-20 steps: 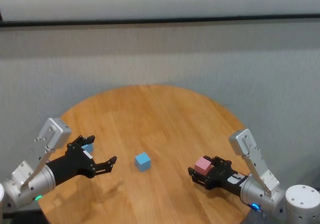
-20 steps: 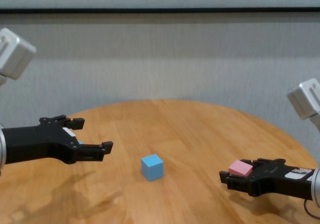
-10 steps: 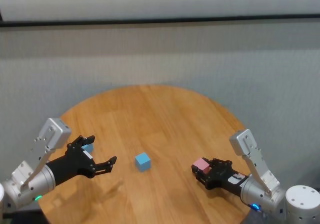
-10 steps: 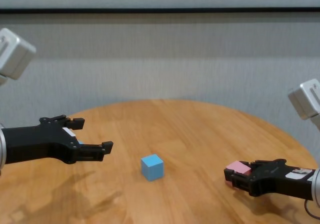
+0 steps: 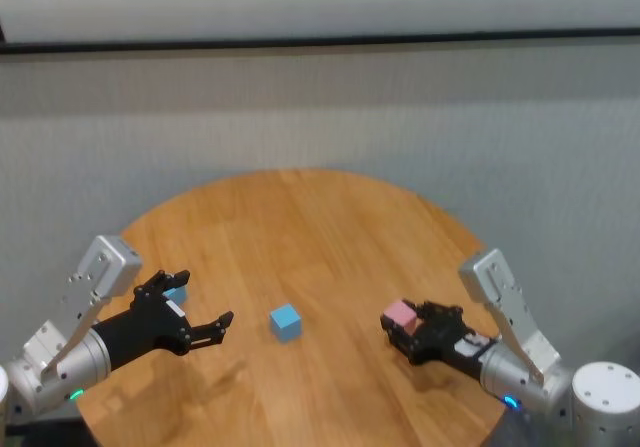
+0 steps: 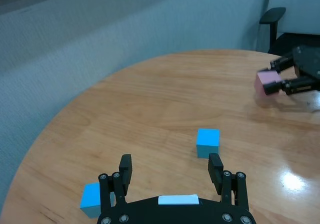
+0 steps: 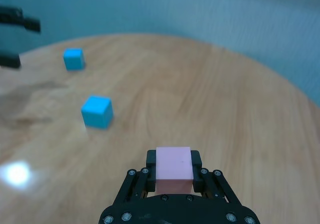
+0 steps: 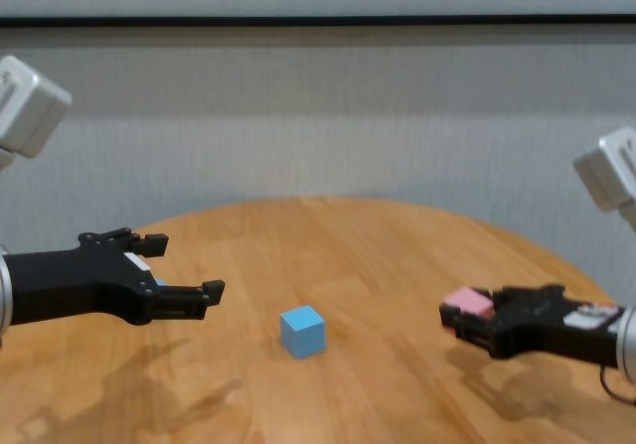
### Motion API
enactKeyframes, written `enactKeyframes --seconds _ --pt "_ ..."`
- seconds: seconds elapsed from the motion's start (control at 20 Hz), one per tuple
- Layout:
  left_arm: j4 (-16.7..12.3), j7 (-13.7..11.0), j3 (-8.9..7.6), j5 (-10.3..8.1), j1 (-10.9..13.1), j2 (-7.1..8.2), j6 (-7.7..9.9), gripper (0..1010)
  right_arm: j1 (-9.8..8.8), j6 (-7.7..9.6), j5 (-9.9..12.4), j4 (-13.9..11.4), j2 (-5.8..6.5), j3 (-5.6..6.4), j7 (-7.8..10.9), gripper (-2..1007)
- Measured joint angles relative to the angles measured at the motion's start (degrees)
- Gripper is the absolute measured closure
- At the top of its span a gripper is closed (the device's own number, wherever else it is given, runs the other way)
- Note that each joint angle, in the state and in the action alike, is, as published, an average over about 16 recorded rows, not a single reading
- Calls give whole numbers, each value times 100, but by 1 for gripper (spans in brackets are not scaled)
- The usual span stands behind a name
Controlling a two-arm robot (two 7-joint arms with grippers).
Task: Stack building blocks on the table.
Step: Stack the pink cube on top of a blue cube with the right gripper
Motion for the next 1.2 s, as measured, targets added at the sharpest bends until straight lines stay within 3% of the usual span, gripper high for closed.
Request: enactKeyframes --seconds 0.3,0.6,0.9,1.2 --pt "0 0 0 0 0 0 0 8 12 110 -98 -237 -59 -73 -56 634" --pt "0 0 0 0 0 0 0 8 118 308 -245 -341 -232 -244 -116 635" --pt "0 0 0 0 0 0 0 8 317 442 -417 -188 -494 -427 -184 634" --pt "0 0 0 0 0 0 0 8 585 397 -568 212 -815 -550 -248 635"
